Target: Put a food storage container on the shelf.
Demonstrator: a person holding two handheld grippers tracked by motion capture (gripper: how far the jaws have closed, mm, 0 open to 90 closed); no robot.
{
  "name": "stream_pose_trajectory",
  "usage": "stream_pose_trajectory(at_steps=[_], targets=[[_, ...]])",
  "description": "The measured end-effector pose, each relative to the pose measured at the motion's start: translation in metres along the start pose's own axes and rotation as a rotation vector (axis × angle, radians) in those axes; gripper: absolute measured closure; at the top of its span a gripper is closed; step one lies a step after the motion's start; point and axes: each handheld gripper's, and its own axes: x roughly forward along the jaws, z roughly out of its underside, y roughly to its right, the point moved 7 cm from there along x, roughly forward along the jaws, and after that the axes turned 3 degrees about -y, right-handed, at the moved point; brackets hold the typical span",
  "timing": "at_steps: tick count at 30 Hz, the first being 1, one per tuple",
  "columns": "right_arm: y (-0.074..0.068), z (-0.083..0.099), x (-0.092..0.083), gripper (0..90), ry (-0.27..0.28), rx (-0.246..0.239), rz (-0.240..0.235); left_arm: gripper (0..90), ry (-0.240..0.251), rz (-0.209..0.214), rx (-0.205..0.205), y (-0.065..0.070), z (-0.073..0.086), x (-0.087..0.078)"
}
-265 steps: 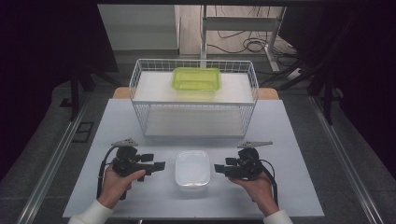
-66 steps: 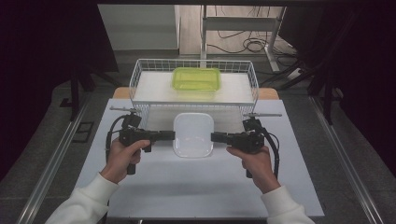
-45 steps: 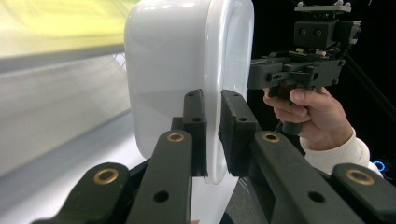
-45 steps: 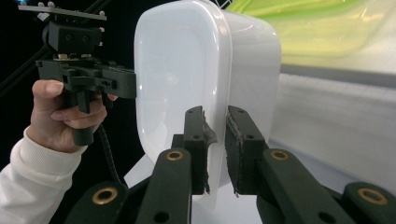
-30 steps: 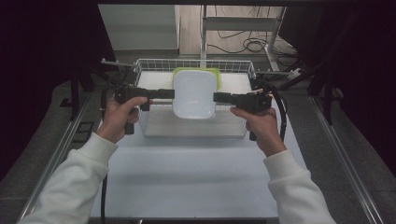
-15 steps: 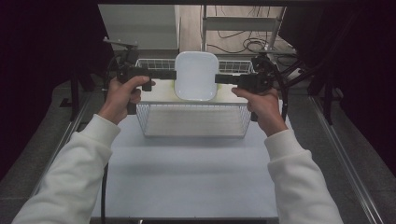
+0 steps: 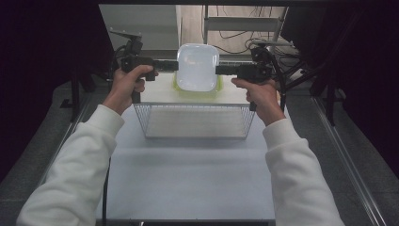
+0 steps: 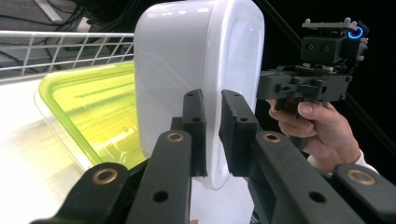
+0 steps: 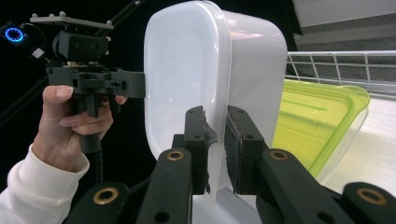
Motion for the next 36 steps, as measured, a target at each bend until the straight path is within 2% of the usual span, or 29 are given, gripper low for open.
stream_pose_trajectory(at_steps=[11, 15, 25, 29, 36], targets=[[0.011, -0.004, 0.009, 79.0, -0.014, 0.031, 0.005, 80.5, -0.004, -0.013, -0.037, -0.014, -0.003, 0.005], [0.013, -0.006, 0.011, 78.9, -0.014, 0.047, -0.007, 80.5, 0.002, -0.001, -0.058, -0.018, -0.005, 0.006], [0.022, -0.013, 0.014, 78.2, -0.021, 0.097, -0.05, 80.6, 0.009, 0.032, -0.143, -0.025, -0.012, 0.009], [0.03, -0.016, 0.016, 77.5, -0.005, 0.152, -0.079, 80.7, 0.009, 0.046, -0.17, -0.028, -0.016, 0.011], [0.036, -0.02, 0.02, 75.8, 0.012, 0.2, -0.089, 80.2, 0.016, 0.068, -0.237, -0.038, -0.021, 0.014]])
